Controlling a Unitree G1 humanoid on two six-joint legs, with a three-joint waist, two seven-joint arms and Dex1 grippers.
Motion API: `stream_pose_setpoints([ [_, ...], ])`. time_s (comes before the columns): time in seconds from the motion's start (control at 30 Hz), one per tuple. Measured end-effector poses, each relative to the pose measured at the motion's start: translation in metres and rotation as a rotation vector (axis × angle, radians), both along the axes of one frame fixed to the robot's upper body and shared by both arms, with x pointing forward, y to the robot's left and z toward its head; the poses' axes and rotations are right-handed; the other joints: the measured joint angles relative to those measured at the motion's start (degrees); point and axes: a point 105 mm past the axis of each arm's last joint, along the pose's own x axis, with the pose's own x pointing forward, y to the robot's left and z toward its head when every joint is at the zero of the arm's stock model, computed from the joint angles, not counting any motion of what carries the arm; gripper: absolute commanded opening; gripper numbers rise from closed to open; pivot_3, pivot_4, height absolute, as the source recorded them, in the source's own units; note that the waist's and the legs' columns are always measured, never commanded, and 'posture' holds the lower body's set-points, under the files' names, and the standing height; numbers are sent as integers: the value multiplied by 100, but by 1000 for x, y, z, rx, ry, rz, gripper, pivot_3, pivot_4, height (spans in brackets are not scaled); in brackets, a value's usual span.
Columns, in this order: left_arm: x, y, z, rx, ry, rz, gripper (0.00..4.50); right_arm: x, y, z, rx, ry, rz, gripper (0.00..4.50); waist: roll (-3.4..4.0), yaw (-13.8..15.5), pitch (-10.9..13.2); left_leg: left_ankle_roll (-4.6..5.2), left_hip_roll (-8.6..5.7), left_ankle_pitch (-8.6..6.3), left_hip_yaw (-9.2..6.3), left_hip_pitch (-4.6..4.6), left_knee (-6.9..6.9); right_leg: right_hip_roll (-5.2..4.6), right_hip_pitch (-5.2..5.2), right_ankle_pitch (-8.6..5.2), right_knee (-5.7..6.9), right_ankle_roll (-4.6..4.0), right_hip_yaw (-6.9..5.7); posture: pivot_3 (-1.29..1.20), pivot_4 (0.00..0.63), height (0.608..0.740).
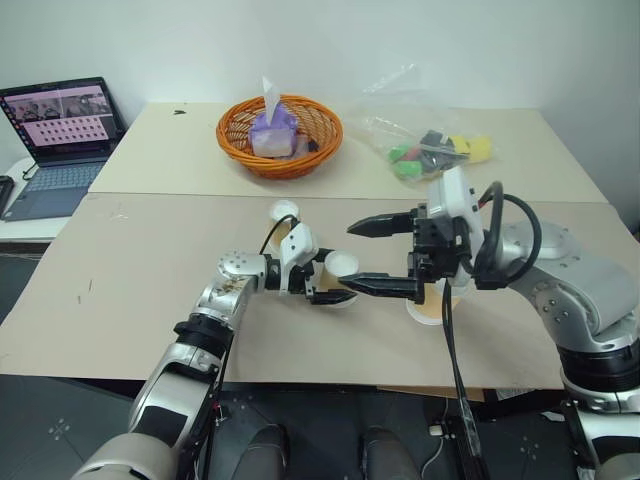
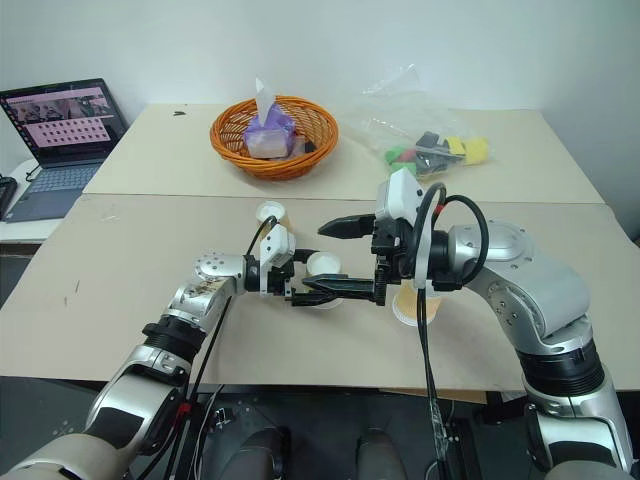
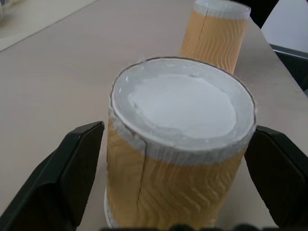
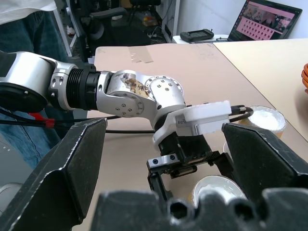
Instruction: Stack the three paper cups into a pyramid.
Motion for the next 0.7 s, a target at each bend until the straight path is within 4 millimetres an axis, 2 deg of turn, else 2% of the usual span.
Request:
stream_pose_setpoints([
  [0.13, -1, 6, 16, -7, -83, 24, 4468, 0, 0, 0, 2, 5, 4, 4500, 0, -11, 0, 0, 1, 0, -1, 1, 0, 0, 0, 0, 2, 0, 0, 0, 150, 740],
  [0.27, -12, 28, 58, -14, -242, 75, 4468, 2, -1, -1, 7, 17, 3, 4500, 1, -30, 0, 0, 3, 0, -1, 3, -5, 1, -4, 0, 2, 0, 4, 0, 150, 740],
  [0.4, -36, 40, 82, -36, -249, 88, 4468, 2, 0, -1, 14, 23, 13, 4500, 1, -13, 0, 0, 2, 0, -1, 3, -2, 0, -1, 0, 2, 0, 5, 0, 150, 740],
  [0.5, -43, 49, 110, -144, -259, 165, 4468, 3, 1, -3, 19, 38, 24, 4500, 1, 16, 0, 0, 3, 0, -2, 5, 0, 0, 3, 0, 2, 0, 3, 0, 150, 740],
  [0.6, -28, 70, 131, -350, -235, 392, 4468, 6, 0, -3, 24, 45, 28, 4500, 1, 14, 0, 0, 2, 0, -2, 10, 2, 0, 8, 0, 2, 0, 3, 0, 150, 740],
  [0.67, -10, 88, 127, -461, -210, 615, 4468, 7, 1, -3, 27, 49, 33, 4500, -1, 21, -1, 0, 2, 0, -2, 9, 3, 0, 8, 0, 2, 0, 3, 0, 150, 740],
  [0.7, 0, 100, 118, -495, -189, 763, 4468, 7, 1, -3, 27, 51, 35, 4500, -2, 24, -1, 0, 2, 0, -2, 10, 4, 0, 8, 0, 2, 0, 3, 0, 150, 740],
])
